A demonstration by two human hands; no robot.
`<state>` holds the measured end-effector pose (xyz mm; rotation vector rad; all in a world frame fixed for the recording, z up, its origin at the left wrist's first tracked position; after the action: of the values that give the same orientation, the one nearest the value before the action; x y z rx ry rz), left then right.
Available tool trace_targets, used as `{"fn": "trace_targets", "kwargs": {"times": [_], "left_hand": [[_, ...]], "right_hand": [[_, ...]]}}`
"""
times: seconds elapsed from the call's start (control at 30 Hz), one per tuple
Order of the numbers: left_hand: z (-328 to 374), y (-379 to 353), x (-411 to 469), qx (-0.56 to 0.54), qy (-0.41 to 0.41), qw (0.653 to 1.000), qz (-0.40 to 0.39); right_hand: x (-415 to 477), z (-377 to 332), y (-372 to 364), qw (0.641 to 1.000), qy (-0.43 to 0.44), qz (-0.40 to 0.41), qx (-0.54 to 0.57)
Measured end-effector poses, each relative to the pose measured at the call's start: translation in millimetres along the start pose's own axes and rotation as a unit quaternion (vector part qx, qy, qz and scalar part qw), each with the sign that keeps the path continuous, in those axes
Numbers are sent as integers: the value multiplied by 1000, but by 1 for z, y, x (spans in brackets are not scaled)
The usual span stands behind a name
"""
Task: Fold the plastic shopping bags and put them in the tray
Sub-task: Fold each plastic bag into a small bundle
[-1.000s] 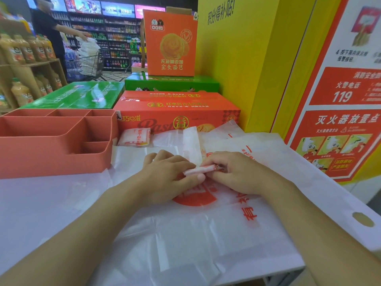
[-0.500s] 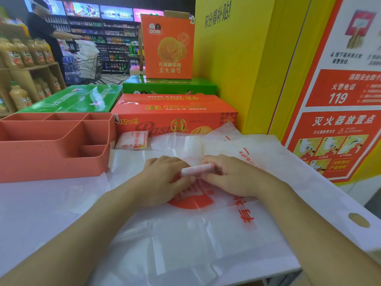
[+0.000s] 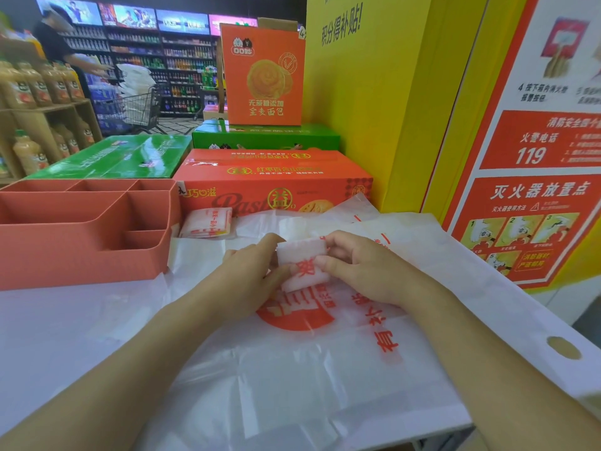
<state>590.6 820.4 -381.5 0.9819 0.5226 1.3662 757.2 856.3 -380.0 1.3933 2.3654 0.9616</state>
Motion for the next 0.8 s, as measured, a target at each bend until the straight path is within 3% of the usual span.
{"fn": "trace_targets", "kwargs": {"times": [0.33,0.53,0.8], "left_hand": [[-2,-1,2,55,15,998,11],[-11,6,3,73,40,993,79],[-5,-10,3,160,-5,987,-6]], "right_hand": [[3,1,-3,999,-10,10,-47],[9,4,-4,989,-14,31,-147],[5,-8,-17,980,30,-13,-196]]}}
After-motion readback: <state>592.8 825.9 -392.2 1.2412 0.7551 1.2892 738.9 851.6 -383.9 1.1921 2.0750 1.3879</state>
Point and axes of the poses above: each hand's wrist, its own x-axis towards the middle knuckle, its own y-axis out of the back of the hand, z = x × y, the point moved 8 cm from there along x, towards the middle knuckle, and after that the axes turned 1 degree about z, right-handed, at the moved point
